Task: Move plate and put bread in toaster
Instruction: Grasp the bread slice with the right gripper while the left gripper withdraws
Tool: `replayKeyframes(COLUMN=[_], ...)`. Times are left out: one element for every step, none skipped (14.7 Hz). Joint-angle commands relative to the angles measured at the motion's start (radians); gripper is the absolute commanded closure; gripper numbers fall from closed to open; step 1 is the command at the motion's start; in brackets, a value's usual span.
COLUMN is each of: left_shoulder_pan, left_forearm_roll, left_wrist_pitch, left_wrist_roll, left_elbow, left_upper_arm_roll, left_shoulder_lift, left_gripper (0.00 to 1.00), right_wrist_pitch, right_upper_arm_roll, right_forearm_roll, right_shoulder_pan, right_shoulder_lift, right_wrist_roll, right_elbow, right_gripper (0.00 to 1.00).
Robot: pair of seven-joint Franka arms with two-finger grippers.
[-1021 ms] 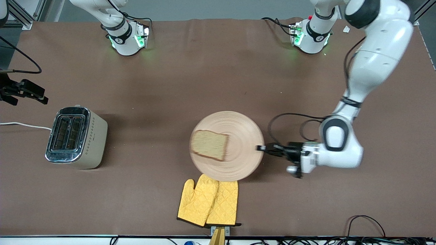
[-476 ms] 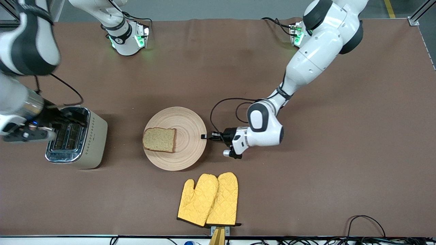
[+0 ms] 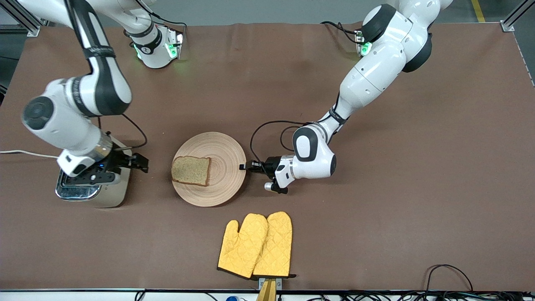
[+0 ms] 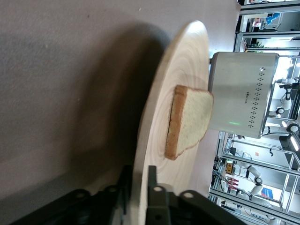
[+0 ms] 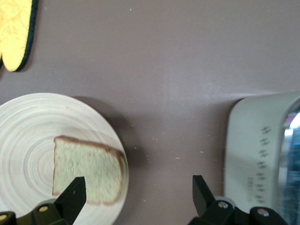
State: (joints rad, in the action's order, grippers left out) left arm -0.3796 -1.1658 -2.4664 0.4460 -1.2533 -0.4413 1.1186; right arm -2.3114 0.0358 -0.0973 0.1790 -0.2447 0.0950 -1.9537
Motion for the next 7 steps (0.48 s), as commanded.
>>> replayKeyframes(left_shoulder_pan=[0.010,0.013,0.016,0.022,0.042,0.082,0.128], left_forearm_roll=[-0.023,-0.014,0.010,0.073,0.133,0.182,0.230], left_wrist_pitch=[0.011,0.012,0.018,0.038,0.108,0.200,0.269], left_wrist_roll=[-0.004,-0.024,-0.055,-0.084,-0.117,-0.156,-0.179], left_elbow=[0.014,0.014,0.014,0.014,0.015,0.021,0.022], left_upper_arm_roll=[0.001,0.013,0.044,0.090,0.108,0.108,0.110], left_shoulder_lift=[-0.014,-0.028,-0.045,-0.062,-0.074,-0.080,-0.085], left_gripper=[0.00,0.00,0.00,0.00,0.00,0.00,0.00], right_wrist_pitch=[-0.095,-0.114,-0.152,-0.214,-0.265,-0.293,-0.296], right_upper_arm_roll=[0.007,0.007,0.007,0.007,0.007,0.007,0.007], right_forearm_roll=[-0.006,-0.006,-0.006,-0.006,-0.006,-0.006,-0.006], right_shoulder_pan=[0.053,0.062,0.063,0.065,0.073,0.074,0.074], right_shoulder_lift=[0.010,0.001,-0.002,-0.002,-0.002,-0.011,-0.021], right_wrist_roll=[0.170,0.204,0.209,0.213,0.215,0.215,0.216], right_elbow=[-0.105,-0.117,-0.149,-0.195,-0.233,-0.254,-0.255], right_gripper=[0.00,0.00,0.00,0.00,0.00,0.00,0.00])
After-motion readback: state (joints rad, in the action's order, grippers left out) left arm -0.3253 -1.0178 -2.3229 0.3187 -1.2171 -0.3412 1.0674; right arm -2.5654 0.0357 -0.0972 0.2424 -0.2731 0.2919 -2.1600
